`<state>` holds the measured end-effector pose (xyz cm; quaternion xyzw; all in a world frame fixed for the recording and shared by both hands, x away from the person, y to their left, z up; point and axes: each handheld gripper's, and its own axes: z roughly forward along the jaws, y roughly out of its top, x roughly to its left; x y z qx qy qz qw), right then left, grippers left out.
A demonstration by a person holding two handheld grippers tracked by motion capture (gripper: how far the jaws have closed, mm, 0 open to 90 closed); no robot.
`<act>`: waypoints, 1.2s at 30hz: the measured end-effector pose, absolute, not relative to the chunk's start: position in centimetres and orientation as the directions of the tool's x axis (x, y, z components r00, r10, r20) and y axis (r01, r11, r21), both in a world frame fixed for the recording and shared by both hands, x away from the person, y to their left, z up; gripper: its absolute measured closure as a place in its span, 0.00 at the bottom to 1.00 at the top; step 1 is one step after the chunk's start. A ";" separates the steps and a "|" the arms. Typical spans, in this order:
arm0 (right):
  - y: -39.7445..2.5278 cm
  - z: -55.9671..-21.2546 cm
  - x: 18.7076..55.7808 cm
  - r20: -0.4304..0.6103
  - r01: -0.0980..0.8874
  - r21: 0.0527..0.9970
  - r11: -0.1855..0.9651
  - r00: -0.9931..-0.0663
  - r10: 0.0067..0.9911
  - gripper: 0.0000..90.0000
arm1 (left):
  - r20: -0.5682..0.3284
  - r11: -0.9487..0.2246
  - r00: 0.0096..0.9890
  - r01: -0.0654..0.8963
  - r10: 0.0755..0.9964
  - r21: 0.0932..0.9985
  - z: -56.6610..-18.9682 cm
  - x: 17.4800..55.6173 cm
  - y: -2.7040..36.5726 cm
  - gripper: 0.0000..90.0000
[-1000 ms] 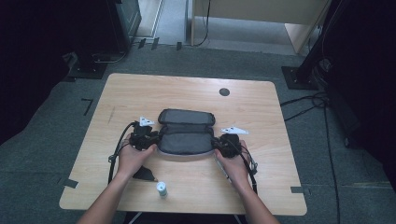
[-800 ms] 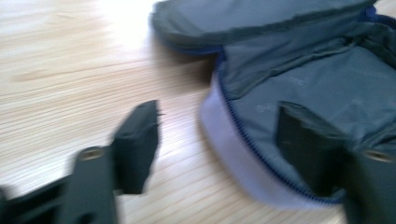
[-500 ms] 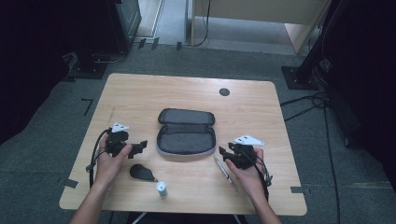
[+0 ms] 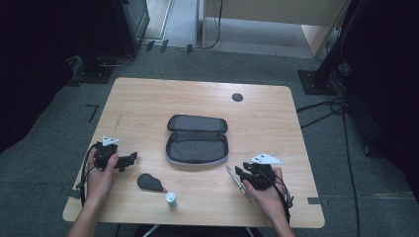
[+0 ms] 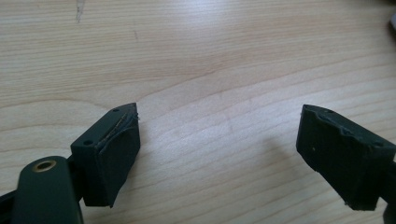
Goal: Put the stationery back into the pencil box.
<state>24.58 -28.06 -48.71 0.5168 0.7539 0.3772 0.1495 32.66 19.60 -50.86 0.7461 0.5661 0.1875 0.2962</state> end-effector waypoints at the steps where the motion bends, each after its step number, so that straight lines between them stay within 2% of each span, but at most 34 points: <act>1: -28.0 -48.8 24.5 0.165 0.671 0.717 0.189 -0.427 0.889 0.69 | -0.036 -0.196 0.289 0.729 0.957 0.656 -50.9 32.6 19.6 0.16; 3: -27.9 -49.1 24.2 0.166 0.675 0.711 0.196 -0.432 0.886 0.71 | 0.009 -0.218 0.289 0.700 0.957 0.680 -51.4 32.4 19.5 0.16; 5: -27.7 -49.2 24.1 0.165 0.674 0.711 0.204 -0.441 0.882 0.74 | 0.011 -0.212 0.287 0.680 0.958 0.702 -51.7 32.1 19.6 0.13; 12: -28.0 -49.6 23.3 0.159 0.668 0.709 0.225 -0.462 0.873 0.84 | 0.010 -0.212 0.289 0.678 0.957 0.704 -51.8 31.9 19.7 0.13; 17: -28.3 -49.8 22.5 0.141 0.667 0.703 0.247 -0.471 0.871 0.88 | 0.011 -0.218 0.296 0.676 0.955 0.704 -51.8 31.8 19.6 0.13; 22: -27.9 -50.5 22.7 0.181 0.683 0.690 0.238 -0.482 0.857 0.88 | 0.011 -0.220 0.300 0.675 0.954 0.704 -51.8 31.8 19.6 0.13; 36: -26.7 -50.8 22.9 0.115 0.664 0.693 0.281 -0.486 0.866 0.88 | 0.013 -0.225 0.306 0.672 0.952 0.706 -51.8 31.8 19.6 0.13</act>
